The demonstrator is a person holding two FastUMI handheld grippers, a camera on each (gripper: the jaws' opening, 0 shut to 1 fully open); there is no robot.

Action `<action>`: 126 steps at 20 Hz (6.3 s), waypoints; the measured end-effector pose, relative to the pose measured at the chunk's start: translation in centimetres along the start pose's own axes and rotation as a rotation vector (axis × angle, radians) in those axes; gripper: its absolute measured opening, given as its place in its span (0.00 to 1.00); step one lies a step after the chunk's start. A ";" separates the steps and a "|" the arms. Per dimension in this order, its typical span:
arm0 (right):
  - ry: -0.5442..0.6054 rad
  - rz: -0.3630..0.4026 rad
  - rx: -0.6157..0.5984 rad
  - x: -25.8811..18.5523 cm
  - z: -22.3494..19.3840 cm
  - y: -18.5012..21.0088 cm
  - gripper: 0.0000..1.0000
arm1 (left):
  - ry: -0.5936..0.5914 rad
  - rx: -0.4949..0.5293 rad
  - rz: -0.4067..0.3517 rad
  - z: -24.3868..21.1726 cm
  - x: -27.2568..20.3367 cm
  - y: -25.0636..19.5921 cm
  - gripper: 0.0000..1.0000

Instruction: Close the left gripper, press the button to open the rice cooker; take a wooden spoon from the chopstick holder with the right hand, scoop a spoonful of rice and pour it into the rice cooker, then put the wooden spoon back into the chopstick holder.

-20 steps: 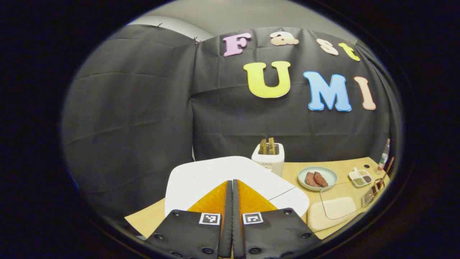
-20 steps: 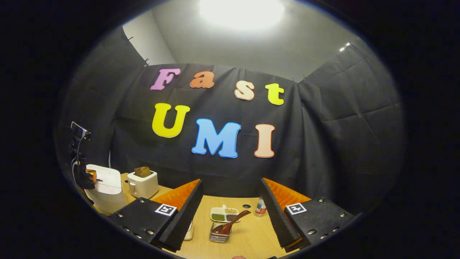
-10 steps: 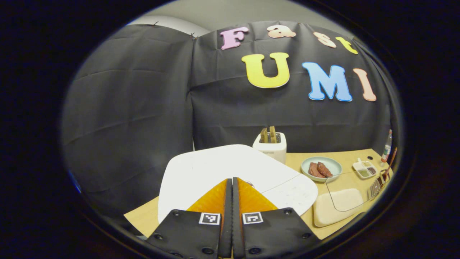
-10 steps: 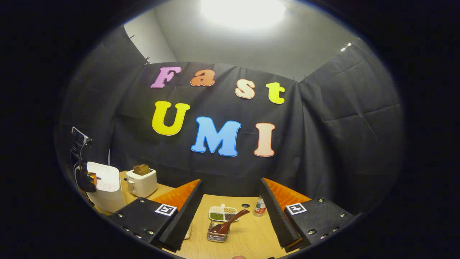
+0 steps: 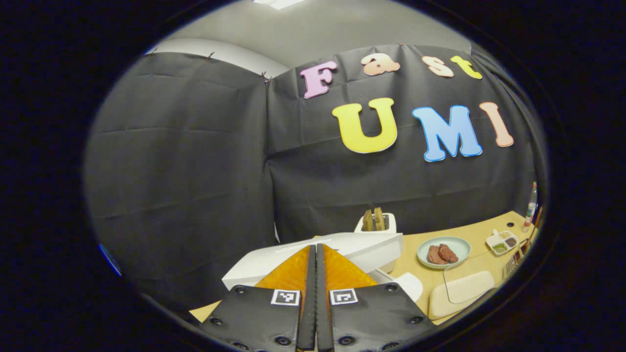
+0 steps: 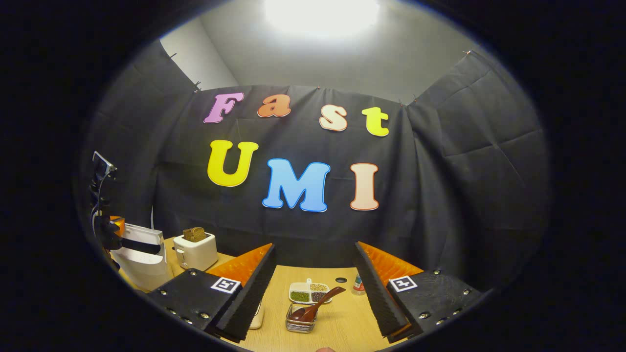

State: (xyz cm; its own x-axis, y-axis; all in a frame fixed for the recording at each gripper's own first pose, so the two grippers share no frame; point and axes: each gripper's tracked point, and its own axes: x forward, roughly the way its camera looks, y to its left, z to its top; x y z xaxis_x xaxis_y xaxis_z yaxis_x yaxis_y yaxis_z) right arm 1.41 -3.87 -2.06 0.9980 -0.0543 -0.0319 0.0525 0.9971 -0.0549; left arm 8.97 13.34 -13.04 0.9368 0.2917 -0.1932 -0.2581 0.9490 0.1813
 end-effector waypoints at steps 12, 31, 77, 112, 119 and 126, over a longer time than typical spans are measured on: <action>0.107 0.033 0.120 6.3 -5.9 -2.6 0.95 | -0.184 -0.065 -0.040 10.0 -7.4 -1.4 0.98; 0.543 0.024 0.312 14.4 -25.0 -4.0 0.96 | -0.142 -0.038 0.054 9.9 -14.7 0.9 0.92; 0.484 0.162 0.018 13.4 -23.2 17.8 0.11 | -0.090 -0.032 0.120 5.3 -12.1 17.2 0.98; 0.598 0.280 1.313 13.1 -15.8 21.6 0.11 | -0.149 -0.015 0.118 7.1 -12.8 18.0 0.98; 0.566 0.459 1.324 12.7 -9.4 28.5 0.11 | -0.122 -0.036 0.174 5.5 -14.5 21.0 0.98; 0.597 0.603 1.234 12.1 -6.8 37.6 0.11 | -0.088 -0.055 0.269 3.8 -16.8 24.9 0.98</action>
State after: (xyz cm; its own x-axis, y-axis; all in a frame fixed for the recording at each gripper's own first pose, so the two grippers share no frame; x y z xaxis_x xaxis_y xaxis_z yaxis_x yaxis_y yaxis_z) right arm 15.21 32.61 -11.27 0.7352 0.6609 -0.1509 -0.0519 0.2768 0.9595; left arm -12.35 31.60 -1.64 0.8490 0.5249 -0.0607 -0.5106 0.8445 0.1618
